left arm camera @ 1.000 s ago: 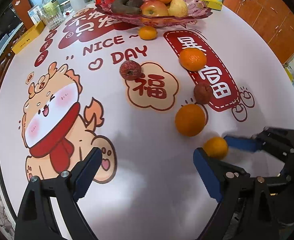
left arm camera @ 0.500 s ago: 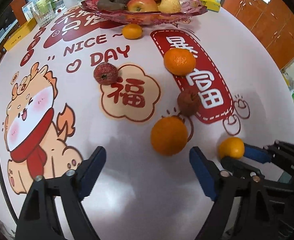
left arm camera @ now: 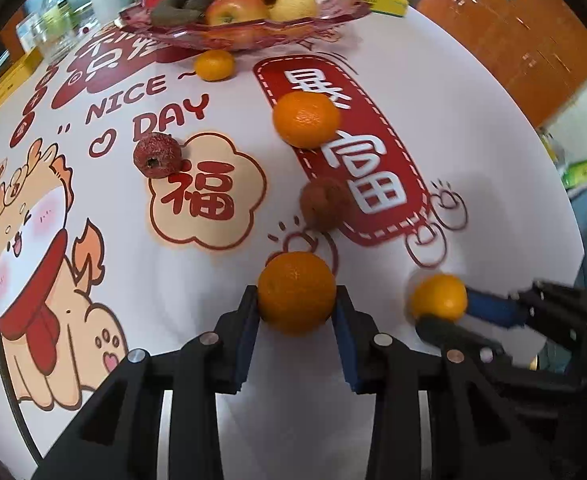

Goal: Organize fruits
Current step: 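Carry both mandarins into the pink bowl with the left and right tools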

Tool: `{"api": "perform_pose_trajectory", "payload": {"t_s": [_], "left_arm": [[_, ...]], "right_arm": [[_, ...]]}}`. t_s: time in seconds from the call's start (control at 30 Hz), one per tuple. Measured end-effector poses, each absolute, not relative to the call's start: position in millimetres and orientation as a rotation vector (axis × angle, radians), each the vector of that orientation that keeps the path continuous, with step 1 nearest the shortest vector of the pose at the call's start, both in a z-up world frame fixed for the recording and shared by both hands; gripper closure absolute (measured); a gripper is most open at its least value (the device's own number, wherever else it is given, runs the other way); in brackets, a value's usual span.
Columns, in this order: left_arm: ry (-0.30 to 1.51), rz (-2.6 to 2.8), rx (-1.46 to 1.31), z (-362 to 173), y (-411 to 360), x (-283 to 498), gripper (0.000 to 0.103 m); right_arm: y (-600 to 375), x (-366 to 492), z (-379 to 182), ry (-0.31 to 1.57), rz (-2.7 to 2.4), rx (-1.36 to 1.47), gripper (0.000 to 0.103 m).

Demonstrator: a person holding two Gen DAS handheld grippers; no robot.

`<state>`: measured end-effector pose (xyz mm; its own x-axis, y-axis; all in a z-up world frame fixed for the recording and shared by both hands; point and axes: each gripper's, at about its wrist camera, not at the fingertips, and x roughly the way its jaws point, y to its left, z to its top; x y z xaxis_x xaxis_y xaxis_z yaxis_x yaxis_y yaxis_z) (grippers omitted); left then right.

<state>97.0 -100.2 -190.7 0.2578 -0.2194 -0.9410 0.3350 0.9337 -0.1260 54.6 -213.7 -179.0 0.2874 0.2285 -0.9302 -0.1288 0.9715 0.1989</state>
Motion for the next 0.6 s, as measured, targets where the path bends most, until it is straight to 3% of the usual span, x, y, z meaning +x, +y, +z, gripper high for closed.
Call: {"api": "perform_pose_trajectory", "payload": {"t_s": [0.6], "left_arm": [[1.084, -0.262, 0.189, -51, -34, 104, 0.069]], "right_arm": [[-177, 88, -49, 0.976, 0.378, 0.045, 0.074]]}}
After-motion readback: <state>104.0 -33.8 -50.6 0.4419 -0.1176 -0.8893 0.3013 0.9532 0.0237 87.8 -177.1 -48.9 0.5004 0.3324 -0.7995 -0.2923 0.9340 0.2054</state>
